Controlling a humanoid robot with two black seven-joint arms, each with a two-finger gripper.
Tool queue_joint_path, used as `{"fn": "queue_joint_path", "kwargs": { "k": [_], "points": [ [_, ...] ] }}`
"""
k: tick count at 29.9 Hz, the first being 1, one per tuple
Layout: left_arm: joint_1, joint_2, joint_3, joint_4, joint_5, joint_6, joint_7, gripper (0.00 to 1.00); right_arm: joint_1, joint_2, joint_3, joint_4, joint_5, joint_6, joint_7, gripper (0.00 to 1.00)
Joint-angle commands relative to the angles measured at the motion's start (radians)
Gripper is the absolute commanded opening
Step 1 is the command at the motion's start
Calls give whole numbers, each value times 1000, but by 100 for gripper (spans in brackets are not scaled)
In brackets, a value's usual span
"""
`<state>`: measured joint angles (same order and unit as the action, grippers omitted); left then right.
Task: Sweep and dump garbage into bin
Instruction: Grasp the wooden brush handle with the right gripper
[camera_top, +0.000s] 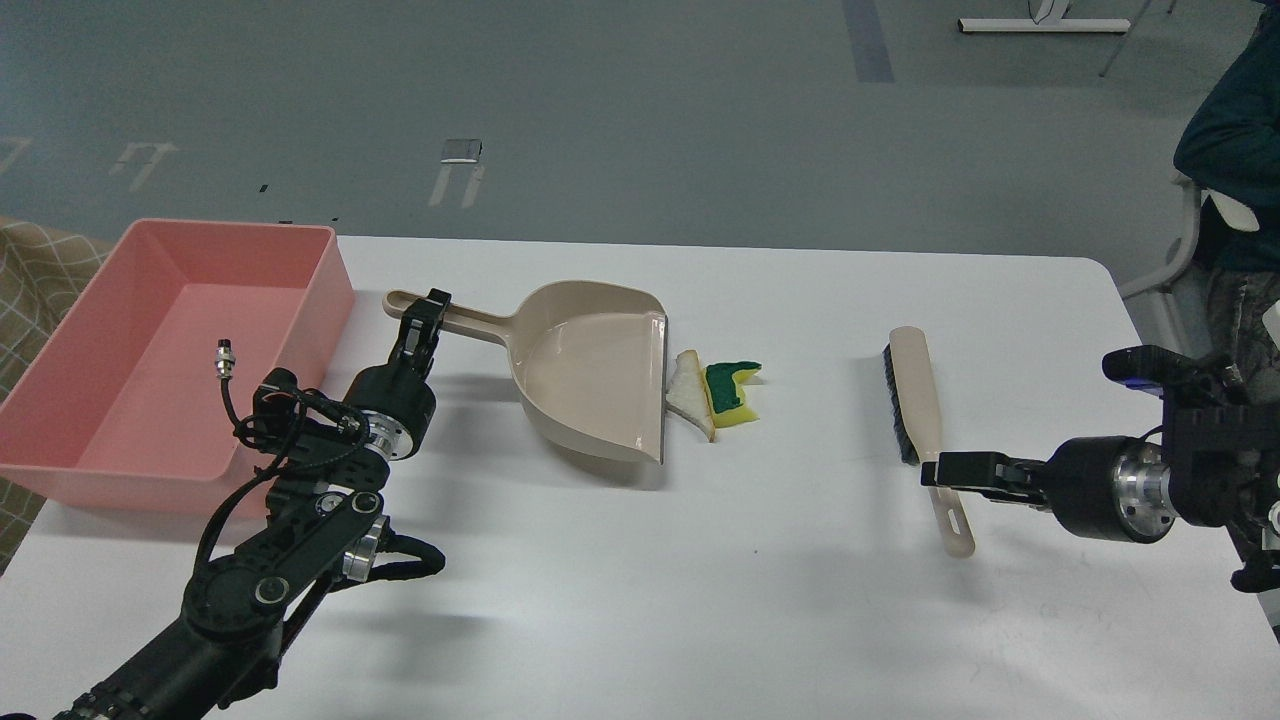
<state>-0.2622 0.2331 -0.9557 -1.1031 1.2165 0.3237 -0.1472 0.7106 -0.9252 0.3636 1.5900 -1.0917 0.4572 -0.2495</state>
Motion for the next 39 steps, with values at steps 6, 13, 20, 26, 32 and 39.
{"fn": "queue_joint_path", "kwargs": {
  "k": [6,13,20,26,32,39],
  "points": [
    [-2,0,0,0,0,0,0,0,3,17,-26,-1,-1,0,-14,81],
    [-2,0,0,0,0,0,-2,0,1,19,-29,-4,-1,0,-16,75],
    [1,2,0,0,1,0,-20,0,3,34,-29,-7,-1,0,-22,75],
    [5,0,0,0,3,0,-20,0,3,37,-29,-7,-1,0,-23,75],
    [5,0,0,0,3,0,-20,0,3,37,-29,-5,-1,0,-28,71],
    [5,0,0,-1,3,0,-20,0,4,37,-29,-2,-1,0,-31,61]
  ]
}}
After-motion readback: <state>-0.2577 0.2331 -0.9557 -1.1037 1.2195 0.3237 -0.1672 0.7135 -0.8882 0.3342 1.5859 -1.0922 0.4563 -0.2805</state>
